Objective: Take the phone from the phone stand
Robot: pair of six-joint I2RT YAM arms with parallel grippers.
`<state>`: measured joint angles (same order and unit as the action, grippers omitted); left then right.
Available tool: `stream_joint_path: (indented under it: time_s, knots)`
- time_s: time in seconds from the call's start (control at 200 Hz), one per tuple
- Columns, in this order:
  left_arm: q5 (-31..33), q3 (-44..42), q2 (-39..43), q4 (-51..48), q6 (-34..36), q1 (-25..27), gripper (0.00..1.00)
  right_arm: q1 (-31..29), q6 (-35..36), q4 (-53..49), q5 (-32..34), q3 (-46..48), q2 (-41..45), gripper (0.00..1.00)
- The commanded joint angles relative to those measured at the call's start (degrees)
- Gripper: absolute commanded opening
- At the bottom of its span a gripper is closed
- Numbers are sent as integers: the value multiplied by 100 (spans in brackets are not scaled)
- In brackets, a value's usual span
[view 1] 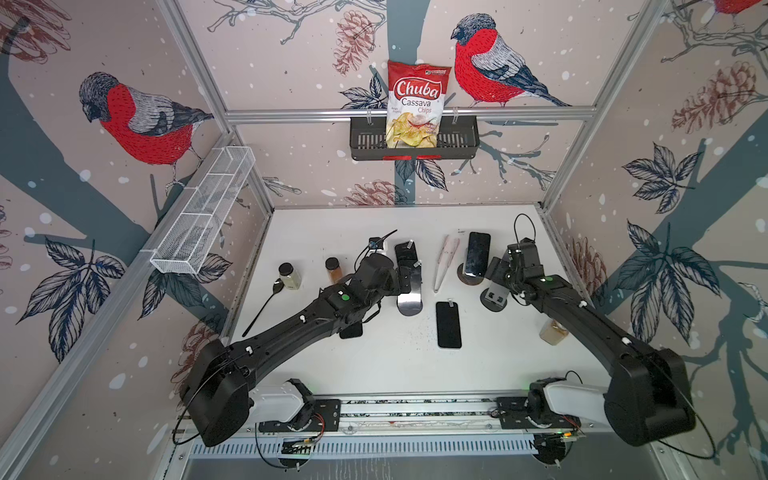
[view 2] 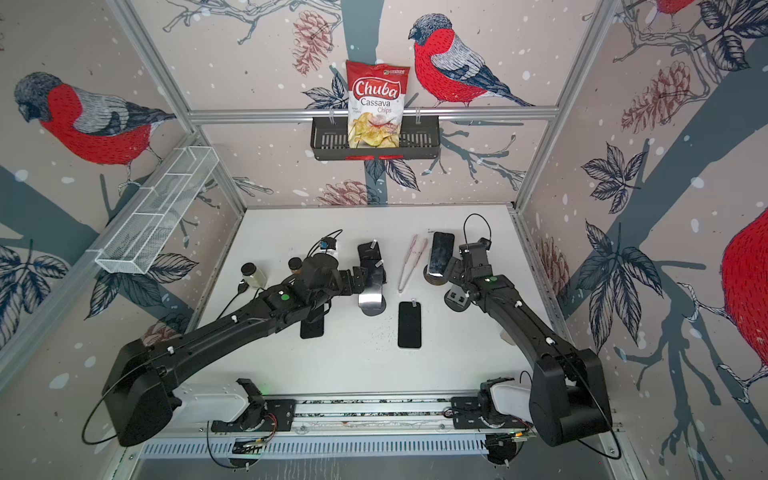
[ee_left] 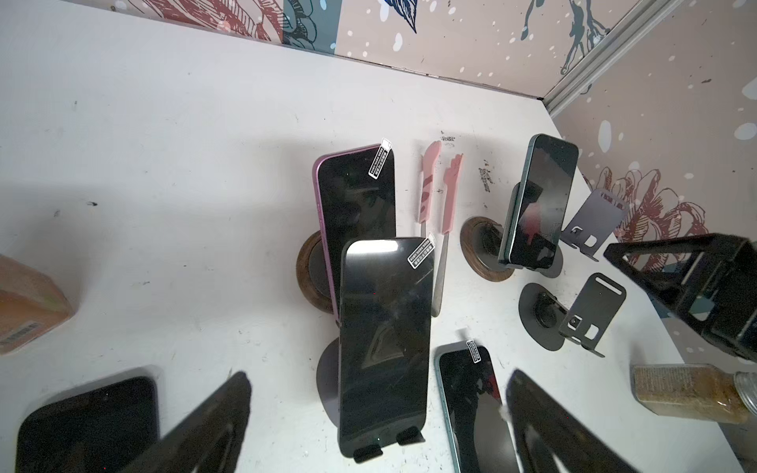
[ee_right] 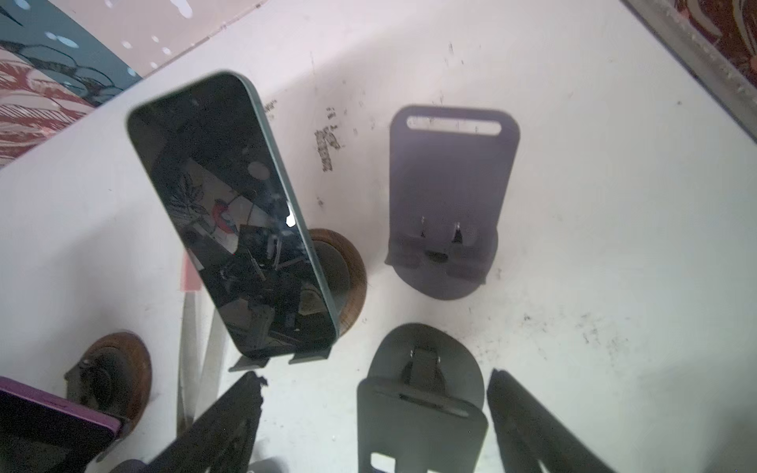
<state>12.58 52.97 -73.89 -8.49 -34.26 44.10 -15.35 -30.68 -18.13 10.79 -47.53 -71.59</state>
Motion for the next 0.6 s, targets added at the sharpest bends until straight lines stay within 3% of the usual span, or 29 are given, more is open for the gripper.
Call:
stream_joint_path:
  time_s: [0.0, 0.595]
  knots:
    - [117, -22, 41, -8, -67, -6, 96, -28, 188, -211, 134, -222, 185, 90]
    - [153, -232, -20, 62, -347, -6, 96, -429, 648, -207, 38, -952, -109, 94]
